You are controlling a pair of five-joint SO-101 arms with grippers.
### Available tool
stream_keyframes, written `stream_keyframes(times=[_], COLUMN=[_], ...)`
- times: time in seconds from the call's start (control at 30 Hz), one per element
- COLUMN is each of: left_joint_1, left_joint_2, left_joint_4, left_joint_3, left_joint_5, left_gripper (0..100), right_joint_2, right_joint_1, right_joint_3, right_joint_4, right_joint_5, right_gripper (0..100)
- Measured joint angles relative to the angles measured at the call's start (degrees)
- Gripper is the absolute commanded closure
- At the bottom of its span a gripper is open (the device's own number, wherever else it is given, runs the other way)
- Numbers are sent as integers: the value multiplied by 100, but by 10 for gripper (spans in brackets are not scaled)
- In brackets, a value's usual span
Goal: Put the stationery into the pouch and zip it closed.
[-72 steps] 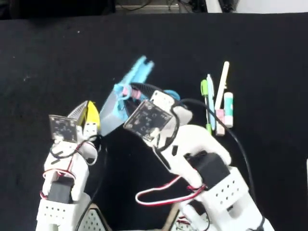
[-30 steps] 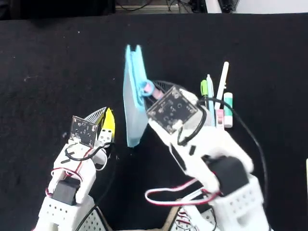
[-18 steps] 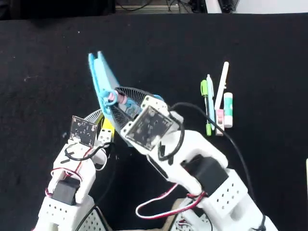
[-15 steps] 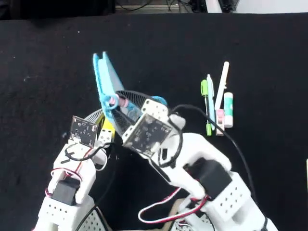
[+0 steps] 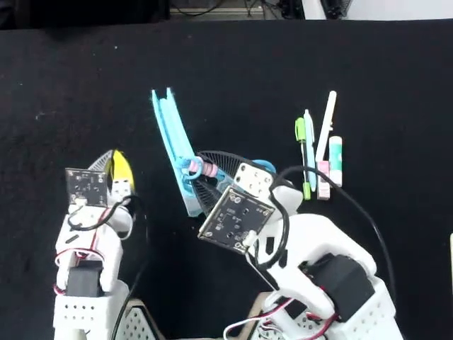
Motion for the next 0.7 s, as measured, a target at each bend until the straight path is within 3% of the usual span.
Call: stream_keyframes(times=[0.2, 0.4, 0.6, 0.7], left_joint_1=[167, 492, 492, 492], left_joint_2=[0, -9, -62, -62], left_joint_4=[580, 1459, 2259, 2356], left_joint_3=[-316, -1530, -2963, -3165], left_joint_5=[9, 0, 0, 0], left_gripper=[966, 964, 775, 773], right_joint_2=[97, 730, 1547, 1881], right_joint_1=[18, 35, 123, 308], right_joint_3=[149, 141, -484, -853], right_joint_4=[-677, -1495, -1547, -1521], right_joint_5=[18, 18, 18, 18], right_gripper=[988, 988, 988, 988])
